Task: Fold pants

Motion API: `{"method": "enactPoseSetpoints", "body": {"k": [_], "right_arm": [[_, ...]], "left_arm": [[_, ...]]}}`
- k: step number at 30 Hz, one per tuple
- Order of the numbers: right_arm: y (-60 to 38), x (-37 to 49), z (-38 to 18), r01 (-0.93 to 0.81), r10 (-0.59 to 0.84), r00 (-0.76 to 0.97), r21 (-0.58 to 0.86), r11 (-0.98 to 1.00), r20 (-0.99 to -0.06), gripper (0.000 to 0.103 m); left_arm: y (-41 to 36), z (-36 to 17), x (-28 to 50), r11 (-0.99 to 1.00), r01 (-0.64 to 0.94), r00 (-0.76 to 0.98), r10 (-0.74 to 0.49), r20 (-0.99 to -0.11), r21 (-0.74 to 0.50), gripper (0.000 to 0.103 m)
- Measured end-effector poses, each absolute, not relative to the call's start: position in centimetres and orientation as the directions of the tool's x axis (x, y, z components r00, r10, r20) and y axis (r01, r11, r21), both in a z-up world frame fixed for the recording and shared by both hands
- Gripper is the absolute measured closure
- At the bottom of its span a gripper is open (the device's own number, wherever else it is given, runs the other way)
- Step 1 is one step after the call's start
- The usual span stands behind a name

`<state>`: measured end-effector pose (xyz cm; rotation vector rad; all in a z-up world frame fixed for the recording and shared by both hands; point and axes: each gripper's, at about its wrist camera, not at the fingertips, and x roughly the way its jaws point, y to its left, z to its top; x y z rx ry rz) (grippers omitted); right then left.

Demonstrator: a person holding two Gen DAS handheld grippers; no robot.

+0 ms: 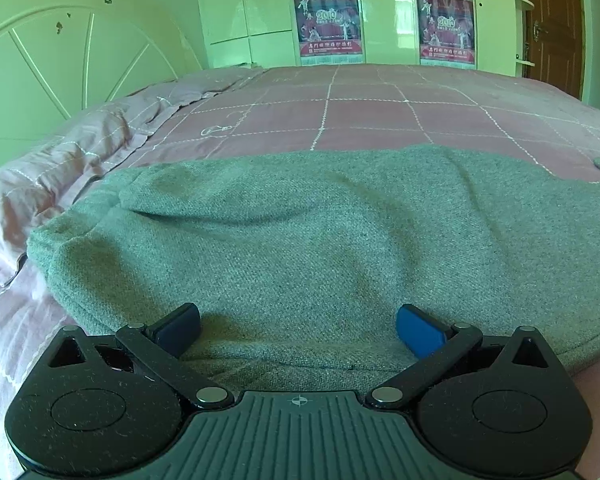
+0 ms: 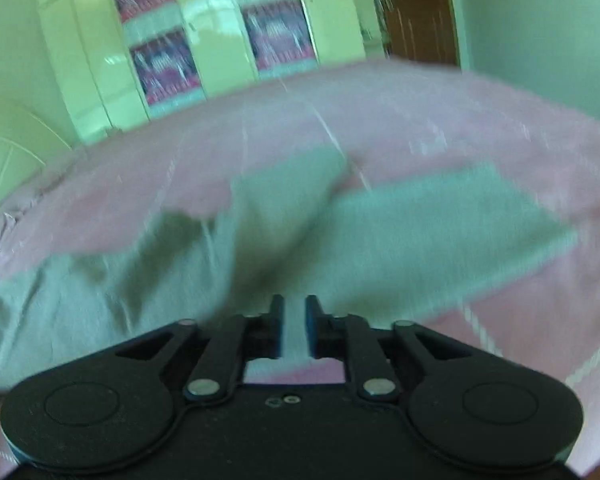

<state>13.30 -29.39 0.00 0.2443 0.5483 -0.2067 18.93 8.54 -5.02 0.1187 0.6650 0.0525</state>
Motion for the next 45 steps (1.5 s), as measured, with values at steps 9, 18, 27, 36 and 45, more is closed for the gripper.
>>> {"method": "enactPoseSetpoints", "body": {"k": [9, 18, 27, 36, 45], "right_arm": [[-25.8, 24.5, -2.0, 0.105, -0.239, 0.734, -0.242, 0.965, -0.636, 0.086], [-34.9, 13.5, -1.1, 0.406, -0.217, 0.743, 0.168, 0.898, -0.634, 0.103], [-32.2, 13.7, -0.5, 0.258, -0.253, 0.799, -0.07, 0.964, -0.546, 0.08], [-26.4, 21.3, -3.3, -0.067, -0.335, 0.761, -0.582, 0.81, -0.555, 0.103], [-41.4, 9.5, 4.9, 0.466, -0.33, 0.85, 0.293, 0.835, -0.411, 0.103]], "left_arm": [[7.8, -4.4, 17.8, 0.981, -0.087, 0.795, 0.174, -0.582, 0.175, 0.0], [8.2, -4.9, 18.0, 0.984, -0.091, 0.796, 0.164, -0.583, 0.152, 0.0], [8.2, -5.0, 18.1, 0.985, -0.089, 0.795, 0.16, -0.586, 0.148, 0.0], [8.4, -4.9, 18.4, 0.986, -0.087, 0.785, 0.157, -0.599, 0.145, 0.0], [8.2, -5.2, 18.2, 0.985, -0.091, 0.792, 0.161, -0.589, 0.148, 0.0]]}}
